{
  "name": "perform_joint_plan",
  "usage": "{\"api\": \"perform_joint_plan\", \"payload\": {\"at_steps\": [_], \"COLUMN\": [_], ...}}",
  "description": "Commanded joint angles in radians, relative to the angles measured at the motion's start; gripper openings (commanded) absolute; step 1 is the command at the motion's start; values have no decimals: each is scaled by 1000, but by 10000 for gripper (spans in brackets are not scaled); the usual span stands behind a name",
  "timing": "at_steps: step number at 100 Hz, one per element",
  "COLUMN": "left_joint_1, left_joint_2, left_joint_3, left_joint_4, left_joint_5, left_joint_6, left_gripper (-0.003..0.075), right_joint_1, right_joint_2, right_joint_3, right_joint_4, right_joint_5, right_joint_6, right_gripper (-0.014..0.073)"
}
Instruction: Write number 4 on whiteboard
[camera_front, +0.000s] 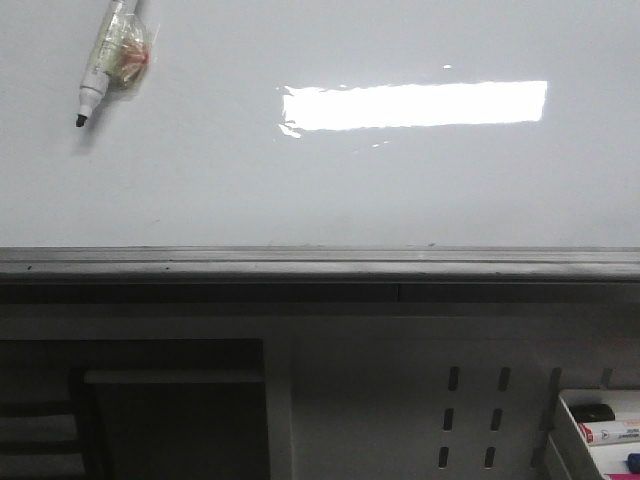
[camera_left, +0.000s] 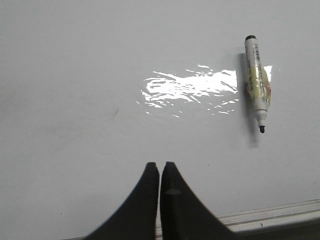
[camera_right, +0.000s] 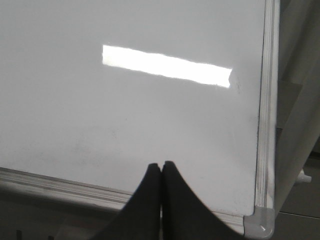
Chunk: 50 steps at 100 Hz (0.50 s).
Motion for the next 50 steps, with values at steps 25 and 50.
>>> {"api": "perform_joint_plan", "payload": {"at_steps": [25, 50], "left_joint_1": [-6, -6], "left_joint_2": [-26, -26], "left_joint_3": [28, 28], "left_joint_4": [-5, -114], "left_joint_5": [-78, -105], "left_joint_6": [-9, -9], "left_gripper": [-20, -20], "right_joint_1": [-6, -6], "right_joint_2": [-23, -23], "right_joint_3": [22, 22], "right_joint_4": [-10, 114], "right_joint_5": [-78, -91], "right_joint_6": [0, 4], "right_gripper": [-67, -67]}}
